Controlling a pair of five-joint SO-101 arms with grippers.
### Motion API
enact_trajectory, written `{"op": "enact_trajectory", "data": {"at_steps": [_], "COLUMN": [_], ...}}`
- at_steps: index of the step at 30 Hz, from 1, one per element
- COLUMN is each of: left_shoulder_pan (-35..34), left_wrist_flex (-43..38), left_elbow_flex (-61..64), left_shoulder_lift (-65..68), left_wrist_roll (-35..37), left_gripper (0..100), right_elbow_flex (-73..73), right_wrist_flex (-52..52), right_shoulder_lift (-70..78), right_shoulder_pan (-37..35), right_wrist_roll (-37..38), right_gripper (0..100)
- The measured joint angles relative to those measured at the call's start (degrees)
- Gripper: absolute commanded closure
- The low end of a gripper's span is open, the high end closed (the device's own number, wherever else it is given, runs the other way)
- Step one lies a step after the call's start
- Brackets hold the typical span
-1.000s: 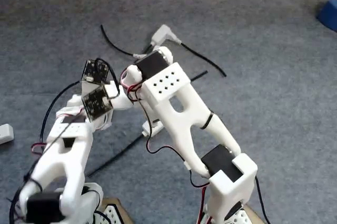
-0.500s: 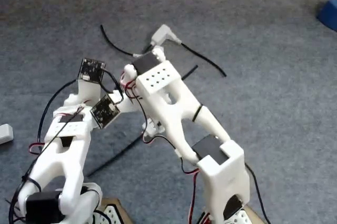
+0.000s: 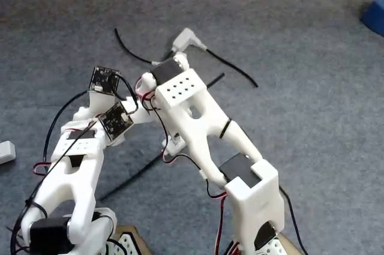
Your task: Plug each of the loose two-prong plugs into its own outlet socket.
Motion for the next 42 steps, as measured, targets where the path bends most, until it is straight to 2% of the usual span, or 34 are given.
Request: {"op": "enact_trajectory", "data": {"at_steps": [42], "left_shoulder_pan": [-0.1], "left_wrist_flex": [0.0], "left_elbow_flex": [-1.5], "left_shoulder_lift": [2.9], "left_wrist_roll": [0.0], "left_gripper": [62], "right_elbow_flex": [0.6], "right_wrist_flex": [-0.5], "right_shoulder_lift": [1.8], "right_shoulder_pan": [-0.4], "right_wrist_roll": [0.0], "right_gripper": [99.1]}}
